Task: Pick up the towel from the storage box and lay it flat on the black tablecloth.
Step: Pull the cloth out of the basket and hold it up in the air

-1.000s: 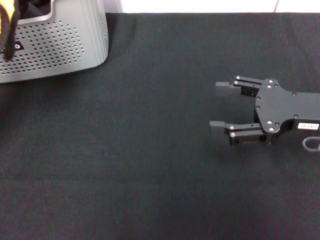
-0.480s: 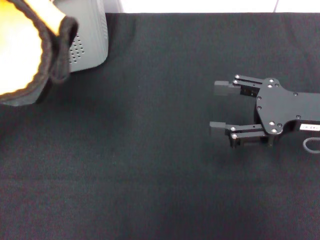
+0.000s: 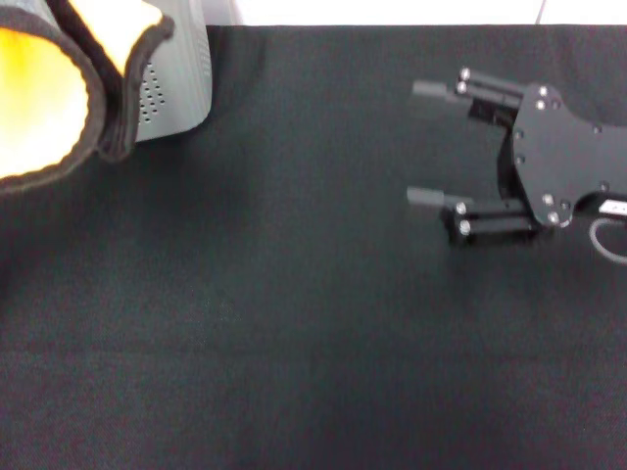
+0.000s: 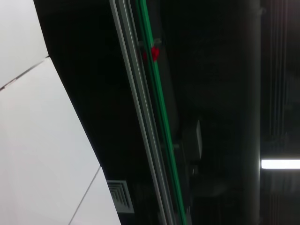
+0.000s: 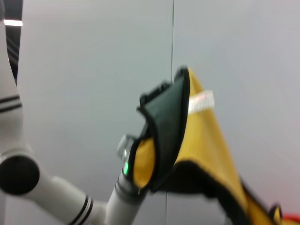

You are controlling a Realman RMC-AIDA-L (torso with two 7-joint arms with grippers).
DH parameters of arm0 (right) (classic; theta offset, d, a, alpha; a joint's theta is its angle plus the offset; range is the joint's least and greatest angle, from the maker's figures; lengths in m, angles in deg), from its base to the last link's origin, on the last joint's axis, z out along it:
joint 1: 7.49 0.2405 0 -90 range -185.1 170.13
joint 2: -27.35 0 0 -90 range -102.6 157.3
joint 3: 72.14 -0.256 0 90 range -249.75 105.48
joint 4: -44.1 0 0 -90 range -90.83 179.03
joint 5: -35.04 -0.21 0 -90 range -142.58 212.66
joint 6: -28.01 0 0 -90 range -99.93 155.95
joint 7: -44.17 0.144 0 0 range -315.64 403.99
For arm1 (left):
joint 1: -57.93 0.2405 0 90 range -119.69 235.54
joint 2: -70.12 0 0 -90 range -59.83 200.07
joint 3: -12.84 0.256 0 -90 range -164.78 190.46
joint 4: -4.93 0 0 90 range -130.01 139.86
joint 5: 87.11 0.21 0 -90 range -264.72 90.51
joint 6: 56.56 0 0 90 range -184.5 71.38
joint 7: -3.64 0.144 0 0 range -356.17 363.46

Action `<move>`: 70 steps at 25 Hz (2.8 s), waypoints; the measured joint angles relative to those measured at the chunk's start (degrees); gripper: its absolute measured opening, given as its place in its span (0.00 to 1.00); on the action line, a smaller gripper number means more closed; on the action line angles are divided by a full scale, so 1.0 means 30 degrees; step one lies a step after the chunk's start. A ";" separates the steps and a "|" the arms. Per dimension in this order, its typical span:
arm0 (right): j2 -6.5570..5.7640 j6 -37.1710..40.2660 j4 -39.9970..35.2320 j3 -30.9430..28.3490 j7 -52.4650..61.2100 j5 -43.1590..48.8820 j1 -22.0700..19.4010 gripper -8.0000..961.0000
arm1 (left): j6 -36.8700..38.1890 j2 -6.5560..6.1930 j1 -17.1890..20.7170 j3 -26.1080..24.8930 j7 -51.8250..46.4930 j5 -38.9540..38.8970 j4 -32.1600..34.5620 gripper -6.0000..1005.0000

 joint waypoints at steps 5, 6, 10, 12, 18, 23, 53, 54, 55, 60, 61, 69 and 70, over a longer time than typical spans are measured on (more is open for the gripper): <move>0.0018 -0.0790 0.0844 0.1588 -0.2378 -0.2553 0.0429 0.85 | 0.0011 0.0171 -0.0142 0.0212 0.0130 0.0064 -0.0269 0.02; 0.0025 -0.1149 0.0939 0.2098 -0.2857 -0.2893 0.0519 0.85 | 0.0010 0.0239 -0.0240 0.0216 0.0138 0.0067 -0.0396 0.02; 0.0025 -0.3112 0.0988 0.4348 -0.4702 -0.4288 0.0931 0.85 | 0.0010 0.0497 -0.0461 0.0224 0.0483 0.0160 -0.0707 0.02; 0.0024 -0.4087 0.0905 0.5462 -0.5767 -0.4991 0.1067 0.85 | 0.0004 0.0560 -0.0624 0.0330 0.0892 0.0249 -0.0960 0.02; 0.0022 -0.7382 0.0756 0.9083 -1.0100 -0.8304 0.1437 0.85 | -0.0023 0.0583 -0.1334 0.0469 0.1531 0.0262 -0.2184 0.02; 0.0024 -0.9868 0.0128 1.1847 -1.4571 -1.1454 0.1509 0.85 | -0.0096 0.0589 -0.1700 0.0469 0.2065 0.0239 -0.2903 0.02; 0.0025 -0.9324 -0.2992 1.4503 -2.3029 -1.6999 -0.1816 0.84 | -0.0226 0.0590 -0.1530 0.0340 0.3429 0.0139 -0.4022 0.02; 0.0024 -0.9331 -0.2983 1.4503 -2.3030 -1.6998 -0.1807 0.84 | -0.0224 0.0589 -0.1547 0.0367 0.3429 0.0142 -0.4023 0.02; 0.0025 -0.9401 -0.2924 1.4504 -2.3038 -1.7002 -0.1762 0.84 | -0.0219 0.0589 -0.1553 0.0378 0.3429 0.0149 -0.4022 0.02; 0.0024 -0.9474 -0.2793 1.4556 -2.3010 -1.7009 -0.1715 0.84 | -0.0167 0.0589 -0.1563 0.0411 0.3429 0.0169 -0.4022 0.02; 0.0025 -0.9476 -0.2772 1.4592 -2.2978 -1.7012 -0.1710 0.75 | -0.0167 0.0589 -0.1556 0.0411 0.3428 0.0165 -0.4022 0.02; 0.0024 -0.9492 -0.2563 1.4703 -2.2904 -1.7036 -0.1657 0.49 | -0.0146 0.0630 -0.1678 0.0417 0.3428 0.0227 -0.4176 0.02; 0.0023 -0.9491 -0.2477 1.4723 -2.2896 -1.7043 -0.1585 0.45 | -0.0141 0.0637 -0.1701 0.0425 0.3428 0.0235 -0.4220 0.02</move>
